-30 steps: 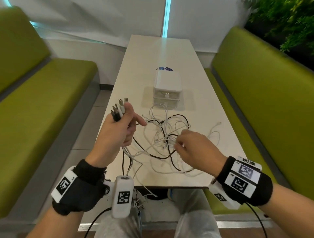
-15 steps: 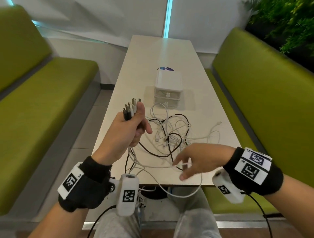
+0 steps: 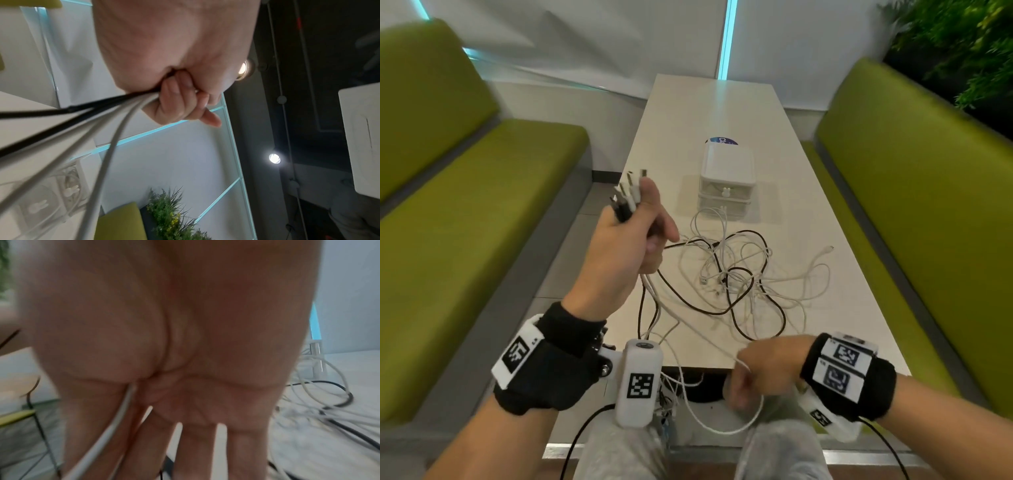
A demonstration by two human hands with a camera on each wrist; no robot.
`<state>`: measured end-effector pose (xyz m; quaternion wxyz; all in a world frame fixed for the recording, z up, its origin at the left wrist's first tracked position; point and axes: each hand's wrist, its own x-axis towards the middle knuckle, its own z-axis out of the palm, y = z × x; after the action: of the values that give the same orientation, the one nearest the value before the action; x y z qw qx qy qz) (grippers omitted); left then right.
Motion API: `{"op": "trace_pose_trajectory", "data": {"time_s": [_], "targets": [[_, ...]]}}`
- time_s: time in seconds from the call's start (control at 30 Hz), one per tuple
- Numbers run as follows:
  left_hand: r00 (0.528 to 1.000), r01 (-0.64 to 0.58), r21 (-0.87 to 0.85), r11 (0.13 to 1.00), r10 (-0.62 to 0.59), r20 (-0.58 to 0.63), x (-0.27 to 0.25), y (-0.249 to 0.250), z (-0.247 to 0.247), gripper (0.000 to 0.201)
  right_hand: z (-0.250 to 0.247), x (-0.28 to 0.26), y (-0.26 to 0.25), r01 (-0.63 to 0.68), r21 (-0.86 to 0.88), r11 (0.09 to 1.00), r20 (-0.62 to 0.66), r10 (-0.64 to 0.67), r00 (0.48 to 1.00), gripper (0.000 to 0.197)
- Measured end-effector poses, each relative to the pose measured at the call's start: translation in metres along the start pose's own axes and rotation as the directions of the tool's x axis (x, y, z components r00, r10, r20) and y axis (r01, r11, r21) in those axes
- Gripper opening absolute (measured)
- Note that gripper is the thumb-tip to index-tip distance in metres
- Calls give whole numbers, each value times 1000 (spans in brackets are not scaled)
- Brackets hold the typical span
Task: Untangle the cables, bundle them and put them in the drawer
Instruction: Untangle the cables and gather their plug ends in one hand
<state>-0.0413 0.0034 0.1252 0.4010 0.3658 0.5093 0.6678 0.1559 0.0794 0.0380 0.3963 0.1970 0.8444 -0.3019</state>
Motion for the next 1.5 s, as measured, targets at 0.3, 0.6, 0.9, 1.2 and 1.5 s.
{"op": "trace_pose_trajectory", "data": {"time_s": [0.3,0.6,0.9,1.2,1.5], "targets": [[996,-6,29,1000,3,89,-9,-3,23,55,-6,-31,5,-198,-196,961,-170,165,972,52],[996,-73,26,997,72,56,-9,-5,35,56,-32,-27,-18,221,85,971,-579,-133,804,25],[999,-48,34,998,48,9,7,-27,26,51,-43,-13,-5,200,211,957,-437,-91,895,58],[998,42,-33,999,-43,-47,32,-46,14,50,-65,27,15,-15,-9,1000,-202,13,979,51],[989,146,36,989,-146,-6,43,-78,11,58,-65,85,34,-350,-186,918,-631,161,759,22]]}}
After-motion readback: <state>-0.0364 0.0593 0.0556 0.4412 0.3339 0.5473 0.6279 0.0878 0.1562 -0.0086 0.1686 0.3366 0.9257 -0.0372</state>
